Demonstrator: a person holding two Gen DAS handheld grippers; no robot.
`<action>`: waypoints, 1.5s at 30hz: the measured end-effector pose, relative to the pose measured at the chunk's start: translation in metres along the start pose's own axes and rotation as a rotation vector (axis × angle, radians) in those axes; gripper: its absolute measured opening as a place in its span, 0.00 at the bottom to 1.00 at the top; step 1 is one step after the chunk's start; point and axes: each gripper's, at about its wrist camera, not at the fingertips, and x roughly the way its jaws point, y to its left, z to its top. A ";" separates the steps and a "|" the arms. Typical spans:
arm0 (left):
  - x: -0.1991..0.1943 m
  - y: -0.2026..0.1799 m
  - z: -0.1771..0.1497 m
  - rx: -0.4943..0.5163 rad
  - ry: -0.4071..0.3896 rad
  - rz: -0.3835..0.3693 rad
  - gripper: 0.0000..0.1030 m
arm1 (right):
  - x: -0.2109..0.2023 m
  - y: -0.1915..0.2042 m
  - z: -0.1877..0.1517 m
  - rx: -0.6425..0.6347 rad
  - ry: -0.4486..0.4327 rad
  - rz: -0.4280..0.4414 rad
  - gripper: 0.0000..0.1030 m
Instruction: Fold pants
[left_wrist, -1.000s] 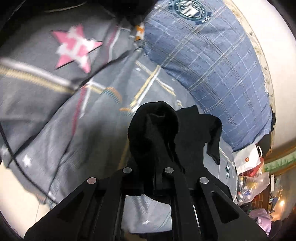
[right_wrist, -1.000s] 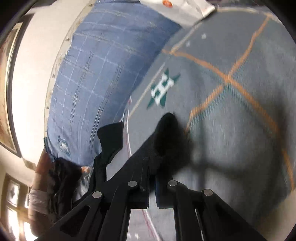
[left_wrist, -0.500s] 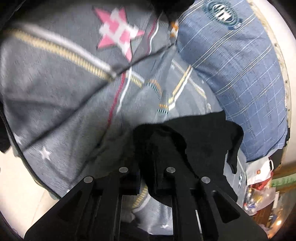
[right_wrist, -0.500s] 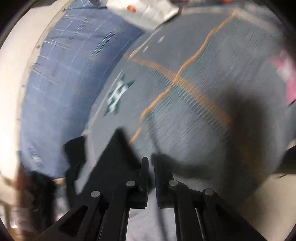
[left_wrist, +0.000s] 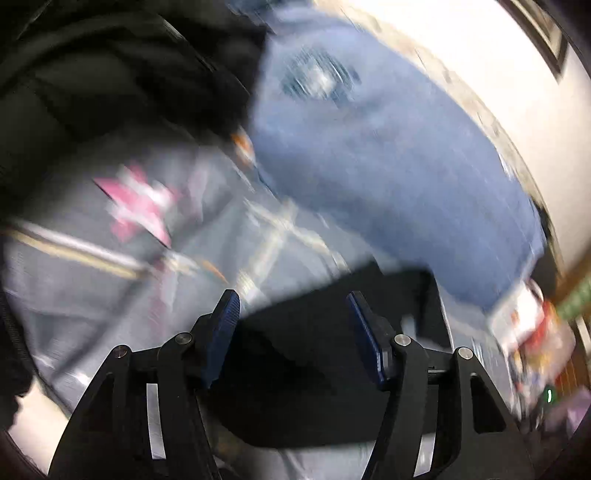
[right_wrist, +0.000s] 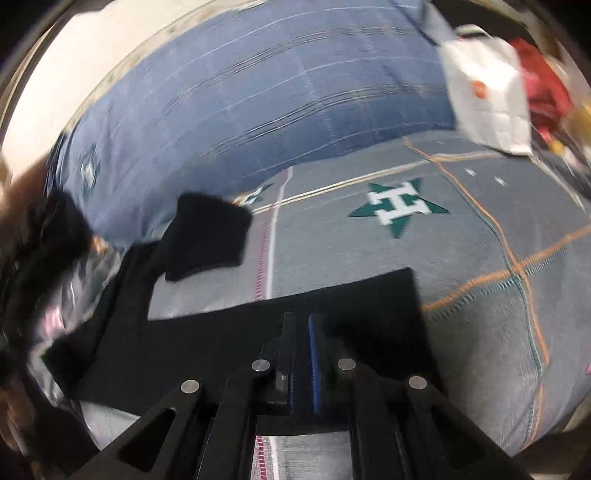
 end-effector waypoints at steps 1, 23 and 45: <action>-0.004 0.000 0.006 -0.004 -0.007 -0.010 0.57 | 0.002 0.002 0.000 -0.011 0.002 0.002 0.05; 0.167 0.017 0.039 -0.118 0.249 0.092 0.63 | 0.012 0.010 0.005 -0.002 0.028 0.006 0.05; 0.178 -0.037 0.001 -0.094 0.254 0.039 0.65 | 0.141 0.155 0.039 -0.918 0.029 -0.136 0.44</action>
